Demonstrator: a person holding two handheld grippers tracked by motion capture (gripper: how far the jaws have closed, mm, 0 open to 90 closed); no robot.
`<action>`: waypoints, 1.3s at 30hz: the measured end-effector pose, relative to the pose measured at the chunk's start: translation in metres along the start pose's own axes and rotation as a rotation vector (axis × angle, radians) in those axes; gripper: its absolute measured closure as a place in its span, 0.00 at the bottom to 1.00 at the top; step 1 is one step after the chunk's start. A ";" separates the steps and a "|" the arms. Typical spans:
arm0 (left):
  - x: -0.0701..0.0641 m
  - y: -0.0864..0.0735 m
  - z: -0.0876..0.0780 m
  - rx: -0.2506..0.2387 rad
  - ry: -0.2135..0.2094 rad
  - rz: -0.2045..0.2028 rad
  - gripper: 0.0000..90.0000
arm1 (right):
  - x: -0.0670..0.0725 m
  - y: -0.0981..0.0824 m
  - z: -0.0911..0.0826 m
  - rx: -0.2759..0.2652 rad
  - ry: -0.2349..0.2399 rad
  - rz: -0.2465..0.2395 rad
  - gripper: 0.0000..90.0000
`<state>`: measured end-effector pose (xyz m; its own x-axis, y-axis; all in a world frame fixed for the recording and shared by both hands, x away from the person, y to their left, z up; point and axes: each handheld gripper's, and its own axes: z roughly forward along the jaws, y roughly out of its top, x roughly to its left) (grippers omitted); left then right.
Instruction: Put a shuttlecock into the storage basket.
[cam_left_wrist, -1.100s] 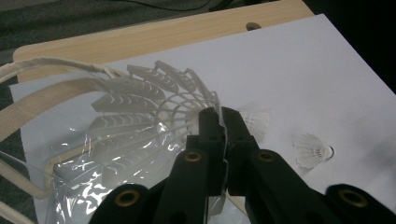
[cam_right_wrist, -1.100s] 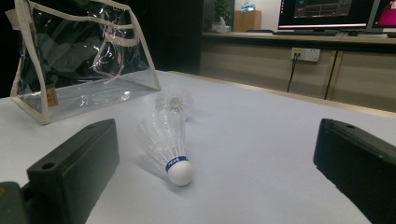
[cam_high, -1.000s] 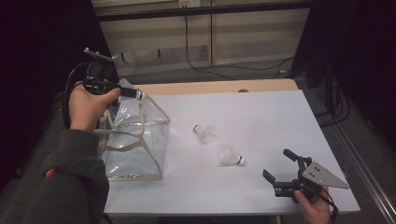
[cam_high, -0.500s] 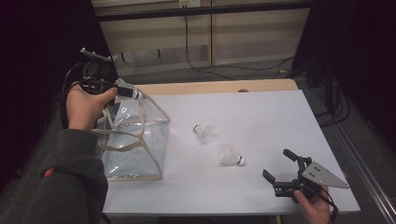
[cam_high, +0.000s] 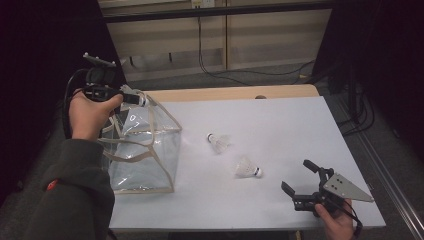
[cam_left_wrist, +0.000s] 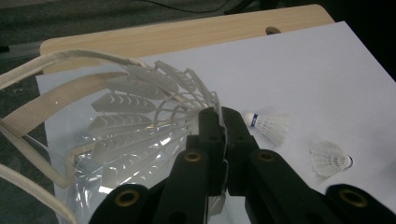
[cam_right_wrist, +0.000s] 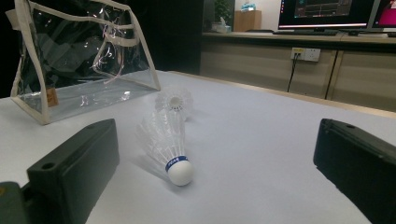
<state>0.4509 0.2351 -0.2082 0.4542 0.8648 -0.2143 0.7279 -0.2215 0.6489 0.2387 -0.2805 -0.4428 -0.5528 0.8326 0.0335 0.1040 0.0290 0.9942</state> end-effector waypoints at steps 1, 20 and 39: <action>0.001 0.000 0.000 -0.002 0.002 -0.003 0.99 | 0.000 0.000 0.000 0.001 0.000 0.000 0.00; 0.009 -0.004 0.003 -0.006 0.030 -0.026 0.99 | 0.001 0.000 0.000 0.001 -0.001 0.001 0.00; 0.015 -0.007 0.010 0.015 0.055 -0.038 0.98 | 0.000 0.000 0.000 0.001 0.001 -0.001 0.00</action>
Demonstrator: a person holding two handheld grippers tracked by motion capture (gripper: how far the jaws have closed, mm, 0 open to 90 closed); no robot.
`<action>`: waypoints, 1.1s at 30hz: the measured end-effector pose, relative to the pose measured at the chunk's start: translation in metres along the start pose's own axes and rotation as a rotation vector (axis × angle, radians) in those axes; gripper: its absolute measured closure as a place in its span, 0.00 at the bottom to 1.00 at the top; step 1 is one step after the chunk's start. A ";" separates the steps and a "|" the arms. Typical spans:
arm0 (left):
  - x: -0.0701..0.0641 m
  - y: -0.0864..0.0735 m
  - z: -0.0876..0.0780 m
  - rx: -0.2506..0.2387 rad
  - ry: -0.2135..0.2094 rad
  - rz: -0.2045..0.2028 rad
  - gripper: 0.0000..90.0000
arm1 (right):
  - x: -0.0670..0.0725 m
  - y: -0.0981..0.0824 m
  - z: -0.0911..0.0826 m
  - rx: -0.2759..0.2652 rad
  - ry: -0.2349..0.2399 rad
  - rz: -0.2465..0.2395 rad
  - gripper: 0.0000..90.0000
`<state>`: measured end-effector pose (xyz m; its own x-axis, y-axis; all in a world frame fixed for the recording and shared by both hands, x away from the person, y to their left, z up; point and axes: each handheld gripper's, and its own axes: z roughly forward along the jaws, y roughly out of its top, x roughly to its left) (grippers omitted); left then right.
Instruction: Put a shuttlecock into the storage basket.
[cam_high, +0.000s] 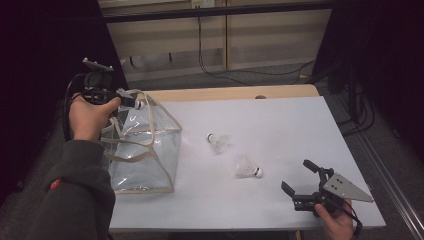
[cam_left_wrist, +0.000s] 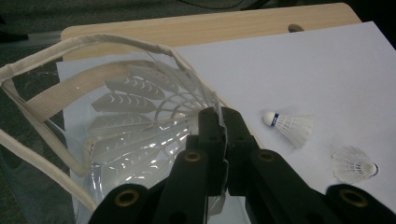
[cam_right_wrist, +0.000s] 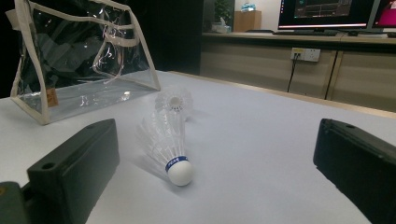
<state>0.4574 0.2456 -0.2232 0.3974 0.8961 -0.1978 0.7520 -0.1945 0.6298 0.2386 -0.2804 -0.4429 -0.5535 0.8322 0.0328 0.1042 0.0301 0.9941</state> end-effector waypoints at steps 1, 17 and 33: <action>0.000 0.000 0.001 -0.005 0.001 -0.006 0.98 | 0.000 0.000 0.000 0.000 0.000 0.000 0.00; 0.007 -0.003 0.008 0.016 0.021 -0.016 0.98 | 0.000 0.000 0.000 0.001 -0.002 -0.002 0.00; 0.011 -0.004 0.017 0.022 0.029 -0.029 0.98 | 0.001 0.000 0.000 0.001 0.002 -0.005 0.00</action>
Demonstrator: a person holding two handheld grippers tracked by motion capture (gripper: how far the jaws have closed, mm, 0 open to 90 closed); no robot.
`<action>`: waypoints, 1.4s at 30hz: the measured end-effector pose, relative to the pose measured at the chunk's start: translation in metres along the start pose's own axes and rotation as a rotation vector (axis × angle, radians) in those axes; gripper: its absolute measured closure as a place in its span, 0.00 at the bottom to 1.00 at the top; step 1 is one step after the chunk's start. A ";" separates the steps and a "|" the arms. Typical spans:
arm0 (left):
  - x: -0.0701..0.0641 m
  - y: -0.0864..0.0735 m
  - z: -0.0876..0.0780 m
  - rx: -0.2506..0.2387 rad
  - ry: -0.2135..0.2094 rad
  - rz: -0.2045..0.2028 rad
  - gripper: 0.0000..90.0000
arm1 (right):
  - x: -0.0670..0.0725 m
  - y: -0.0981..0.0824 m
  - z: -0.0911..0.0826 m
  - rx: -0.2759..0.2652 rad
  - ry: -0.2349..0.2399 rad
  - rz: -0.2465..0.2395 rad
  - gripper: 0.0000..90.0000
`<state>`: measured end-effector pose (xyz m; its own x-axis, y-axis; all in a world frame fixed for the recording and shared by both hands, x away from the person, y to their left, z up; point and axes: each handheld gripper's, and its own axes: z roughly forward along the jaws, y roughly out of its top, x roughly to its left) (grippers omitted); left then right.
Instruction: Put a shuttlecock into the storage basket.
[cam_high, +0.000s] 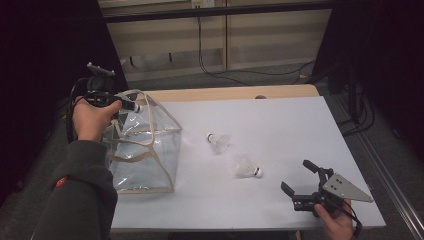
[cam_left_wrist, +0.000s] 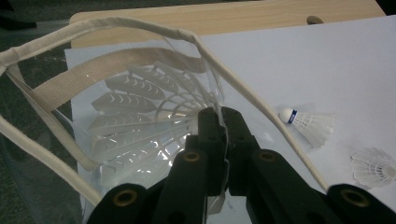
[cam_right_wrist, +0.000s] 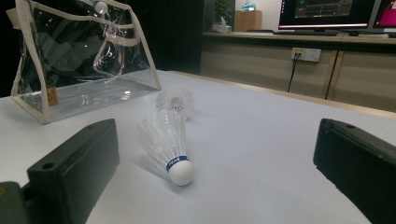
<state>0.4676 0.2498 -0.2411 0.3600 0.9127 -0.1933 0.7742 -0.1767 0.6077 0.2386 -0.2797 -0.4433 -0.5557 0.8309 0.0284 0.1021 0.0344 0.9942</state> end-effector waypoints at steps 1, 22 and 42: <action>0.000 0.000 0.001 0.004 -0.001 0.005 0.98 | 0.000 0.000 0.000 0.002 -0.001 0.001 0.00; -0.001 0.003 0.011 0.021 0.002 0.017 0.97 | 0.000 0.001 0.000 -0.001 -0.002 0.003 0.00; -0.005 0.002 0.005 -0.017 -0.030 0.008 0.70 | 0.001 0.001 0.000 -0.003 0.001 -0.003 0.00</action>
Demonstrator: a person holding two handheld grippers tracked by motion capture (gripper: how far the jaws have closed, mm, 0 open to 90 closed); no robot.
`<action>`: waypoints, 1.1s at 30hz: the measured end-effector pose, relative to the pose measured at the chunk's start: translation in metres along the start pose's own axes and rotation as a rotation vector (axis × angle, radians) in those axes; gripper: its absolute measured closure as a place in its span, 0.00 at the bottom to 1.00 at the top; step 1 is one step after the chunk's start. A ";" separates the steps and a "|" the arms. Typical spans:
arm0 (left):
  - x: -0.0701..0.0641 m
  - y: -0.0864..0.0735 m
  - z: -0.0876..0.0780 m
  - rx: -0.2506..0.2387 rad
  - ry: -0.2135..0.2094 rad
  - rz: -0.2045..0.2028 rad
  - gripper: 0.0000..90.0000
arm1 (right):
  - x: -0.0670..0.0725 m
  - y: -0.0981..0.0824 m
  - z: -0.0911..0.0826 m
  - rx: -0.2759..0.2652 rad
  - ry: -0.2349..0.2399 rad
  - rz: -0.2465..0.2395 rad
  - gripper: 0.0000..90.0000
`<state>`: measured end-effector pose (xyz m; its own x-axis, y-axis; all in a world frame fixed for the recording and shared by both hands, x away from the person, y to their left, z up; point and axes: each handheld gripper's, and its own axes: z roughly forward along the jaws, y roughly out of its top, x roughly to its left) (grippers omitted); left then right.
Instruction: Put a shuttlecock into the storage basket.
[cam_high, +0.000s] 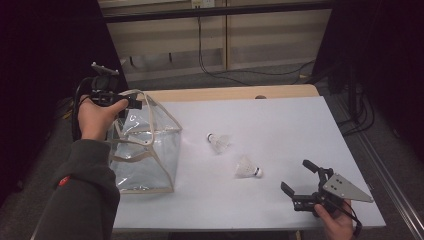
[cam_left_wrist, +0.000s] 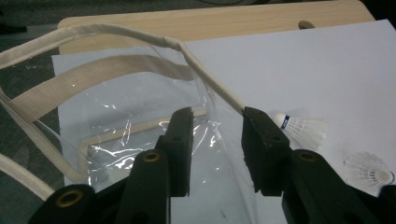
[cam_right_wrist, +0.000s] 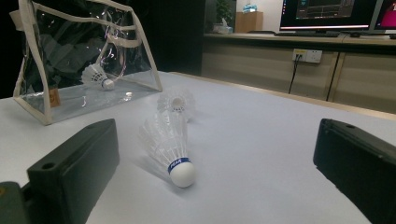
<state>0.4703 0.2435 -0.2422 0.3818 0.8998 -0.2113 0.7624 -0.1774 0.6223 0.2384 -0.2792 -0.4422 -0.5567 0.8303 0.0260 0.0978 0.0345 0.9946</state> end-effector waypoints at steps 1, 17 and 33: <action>0.000 0.000 -0.001 -0.002 -0.006 0.000 0.70 | 0.000 0.000 0.000 -0.001 0.000 0.002 0.00; -0.016 0.003 -0.015 -0.019 -0.100 0.034 0.59 | 0.000 0.000 0.000 -0.002 0.001 0.003 0.00; -0.043 0.002 -0.013 -0.020 -0.198 0.072 0.43 | 0.001 0.001 0.000 -0.002 0.004 0.002 0.00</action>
<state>0.4489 0.2094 -0.2223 0.5315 0.7890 -0.3081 0.7198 -0.2291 0.6553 0.2378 -0.2789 -0.4413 -0.5595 0.8283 0.0285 0.0974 0.0316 0.9947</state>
